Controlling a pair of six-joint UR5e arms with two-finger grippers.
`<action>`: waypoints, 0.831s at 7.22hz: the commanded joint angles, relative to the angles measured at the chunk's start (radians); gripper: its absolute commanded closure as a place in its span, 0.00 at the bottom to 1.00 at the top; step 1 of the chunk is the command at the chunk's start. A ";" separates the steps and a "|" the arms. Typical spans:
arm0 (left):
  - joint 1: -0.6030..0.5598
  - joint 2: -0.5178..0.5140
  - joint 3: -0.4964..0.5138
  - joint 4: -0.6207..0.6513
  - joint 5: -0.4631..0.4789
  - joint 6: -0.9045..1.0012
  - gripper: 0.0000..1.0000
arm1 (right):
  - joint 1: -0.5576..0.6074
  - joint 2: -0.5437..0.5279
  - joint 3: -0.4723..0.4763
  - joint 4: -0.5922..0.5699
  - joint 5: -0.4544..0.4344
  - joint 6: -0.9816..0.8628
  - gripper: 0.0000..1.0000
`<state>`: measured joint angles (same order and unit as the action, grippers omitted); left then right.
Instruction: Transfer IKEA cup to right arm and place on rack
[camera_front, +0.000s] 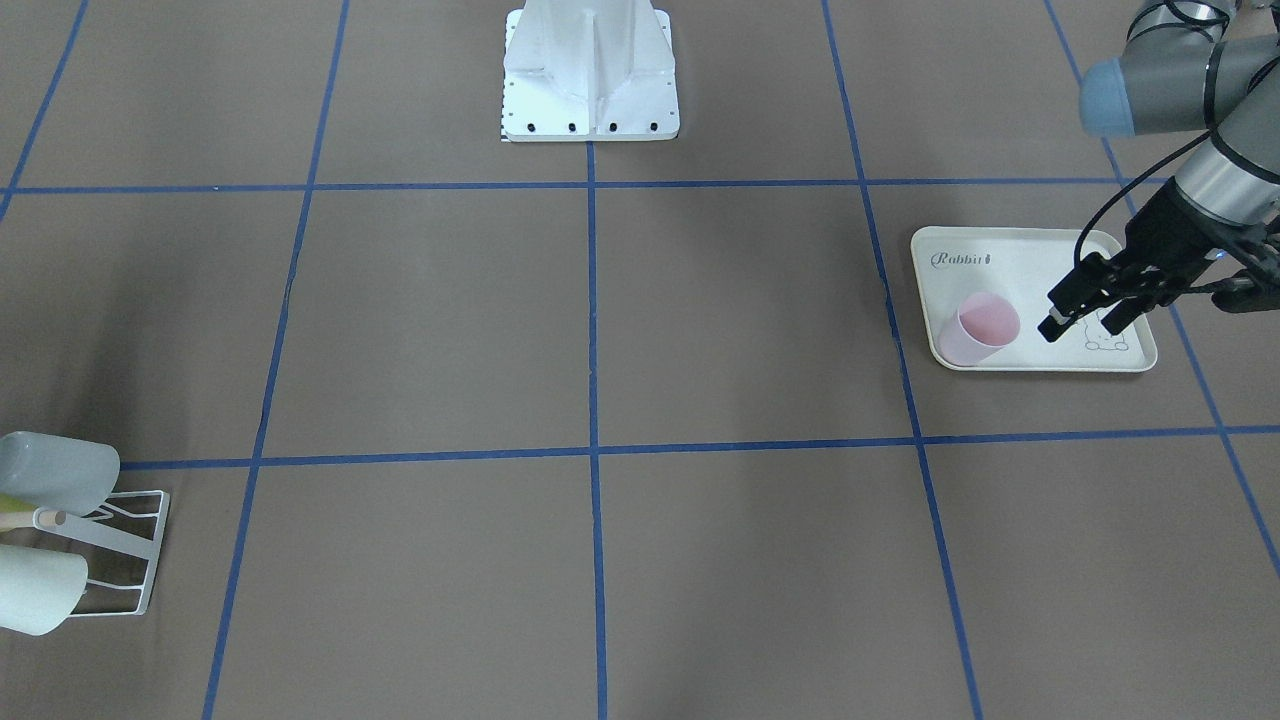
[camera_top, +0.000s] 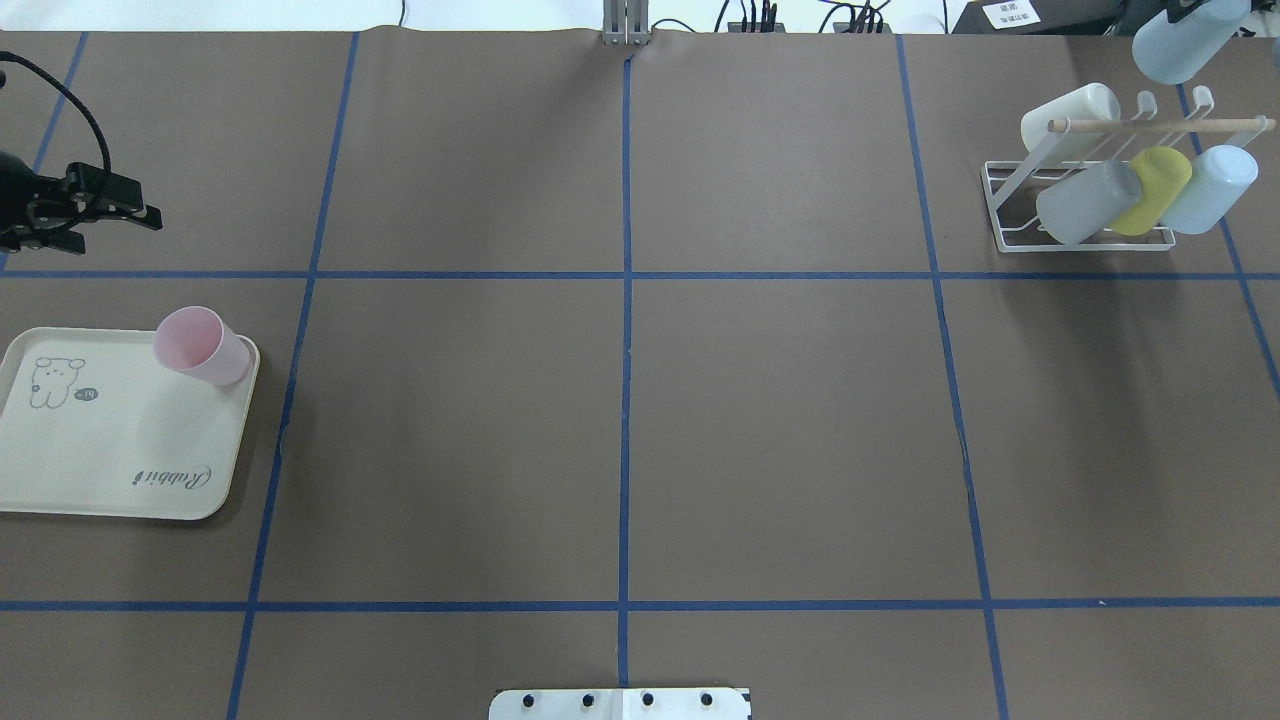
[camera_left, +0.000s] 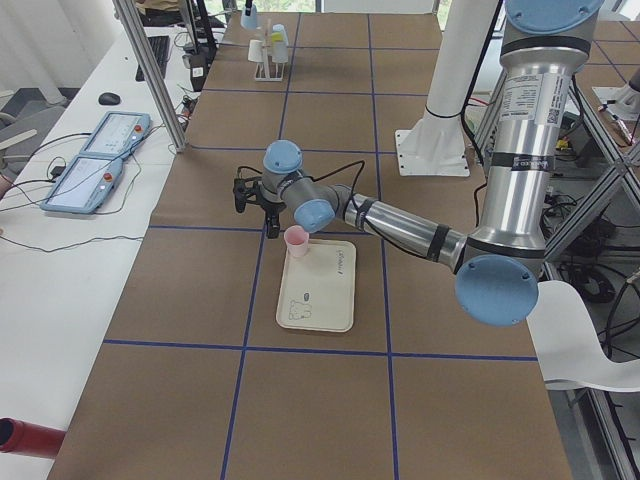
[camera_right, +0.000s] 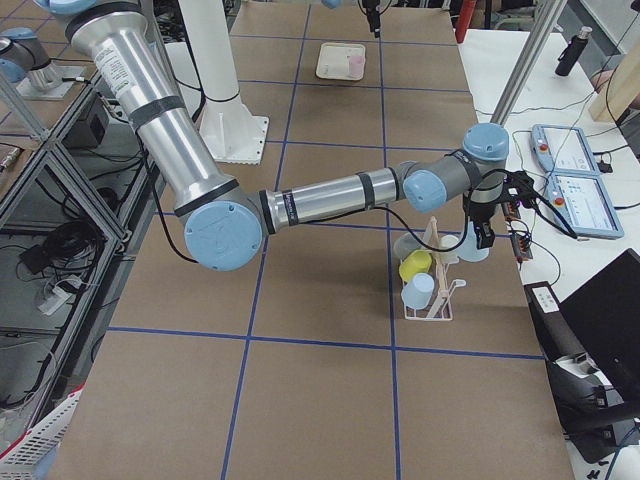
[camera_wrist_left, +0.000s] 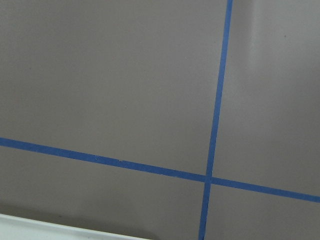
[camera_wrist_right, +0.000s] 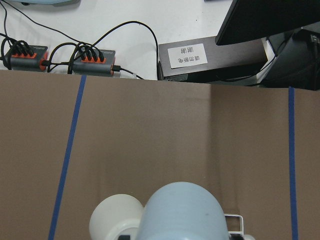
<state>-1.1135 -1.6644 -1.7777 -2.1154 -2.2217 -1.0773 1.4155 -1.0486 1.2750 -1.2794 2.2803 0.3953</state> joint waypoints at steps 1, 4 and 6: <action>0.001 0.002 0.000 0.000 0.002 -0.001 0.02 | -0.004 0.002 -0.035 0.000 0.011 -0.001 1.00; 0.003 0.002 0.000 0.000 0.002 -0.004 0.02 | -0.010 0.002 -0.066 0.002 0.024 -0.001 1.00; 0.003 0.000 0.000 0.000 0.002 -0.006 0.02 | -0.010 0.001 -0.068 0.002 0.031 -0.001 1.00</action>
<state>-1.1107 -1.6631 -1.7783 -2.1154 -2.2197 -1.0821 1.4055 -1.0464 1.2107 -1.2787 2.3070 0.3942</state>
